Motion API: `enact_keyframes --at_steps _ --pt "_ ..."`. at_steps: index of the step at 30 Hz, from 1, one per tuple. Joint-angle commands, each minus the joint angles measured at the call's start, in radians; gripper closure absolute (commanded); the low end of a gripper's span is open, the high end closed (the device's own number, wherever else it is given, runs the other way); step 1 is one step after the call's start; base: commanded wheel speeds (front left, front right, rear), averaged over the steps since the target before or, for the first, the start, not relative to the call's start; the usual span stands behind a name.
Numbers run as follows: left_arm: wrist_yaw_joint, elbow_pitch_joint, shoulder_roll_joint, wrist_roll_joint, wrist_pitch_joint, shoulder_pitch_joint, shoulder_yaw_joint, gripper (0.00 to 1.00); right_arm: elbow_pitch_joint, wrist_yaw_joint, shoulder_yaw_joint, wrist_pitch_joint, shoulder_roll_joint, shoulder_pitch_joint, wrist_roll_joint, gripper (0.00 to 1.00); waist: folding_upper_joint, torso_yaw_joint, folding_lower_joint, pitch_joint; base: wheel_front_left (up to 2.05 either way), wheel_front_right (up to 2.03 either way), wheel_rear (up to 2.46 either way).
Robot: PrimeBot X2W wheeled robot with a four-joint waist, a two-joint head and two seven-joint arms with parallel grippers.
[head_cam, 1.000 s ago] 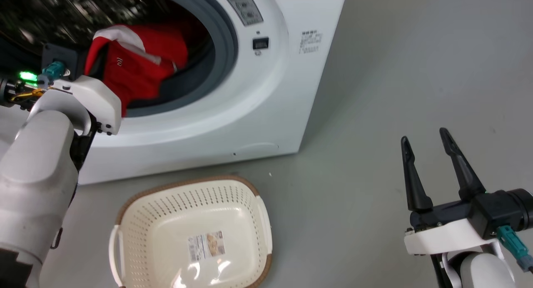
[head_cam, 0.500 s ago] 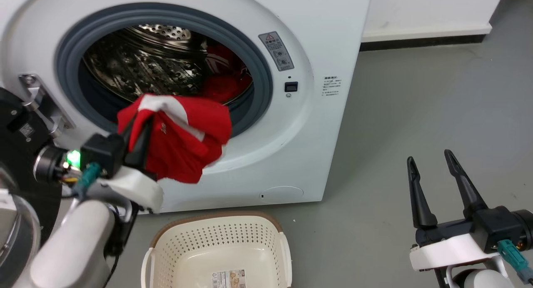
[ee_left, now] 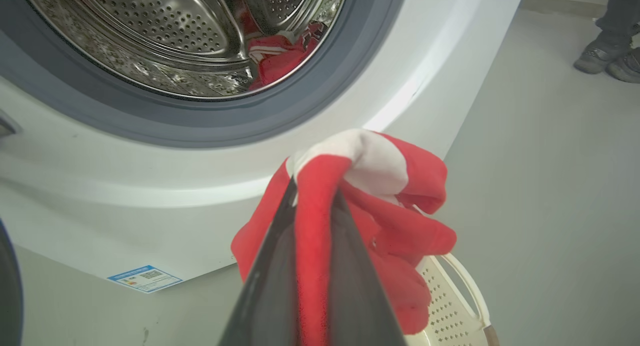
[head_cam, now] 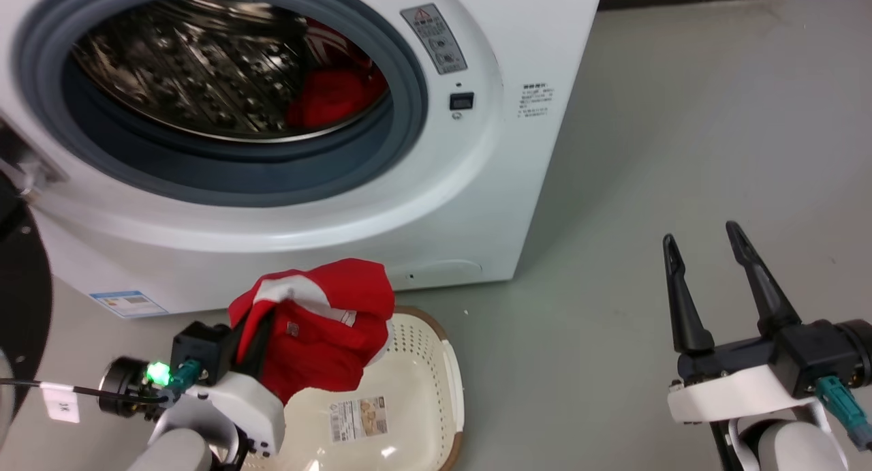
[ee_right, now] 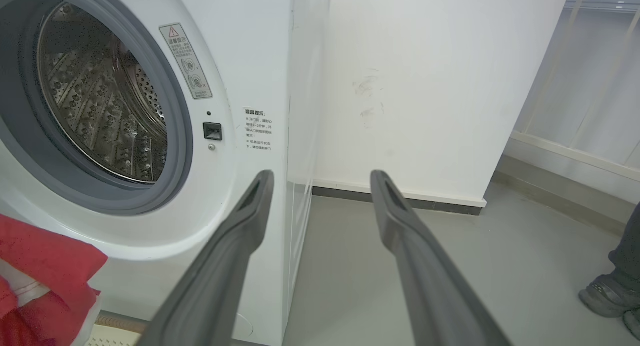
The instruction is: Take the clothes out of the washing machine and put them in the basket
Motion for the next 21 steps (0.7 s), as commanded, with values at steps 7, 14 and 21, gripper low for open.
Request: enact_keyframes --at_steps 7,14,21 --pt "-0.055 0.225 -0.028 0.012 -0.014 -0.066 -0.029 1.00 -0.040 -0.001 0.012 -0.002 0.001 -0.066 -0.003 0.00 0.0000 -0.084 0.0000 0.199 0.00 0.00 0.00" --pt "-0.106 0.443 -0.054 0.042 -0.029 -0.192 -0.052 1.00 -0.080 -0.001 0.010 -0.002 0.001 -0.106 0.001 0.00 0.0000 -0.135 0.0000 0.364 0.00 0.00 0.00" --pt "-0.145 0.672 -0.099 0.056 -0.038 -0.317 -0.066 1.00 -0.101 -0.001 0.008 -0.002 0.001 -0.126 0.010 0.00 0.0000 -0.167 0.0000 0.460 0.00 0.00 0.00"
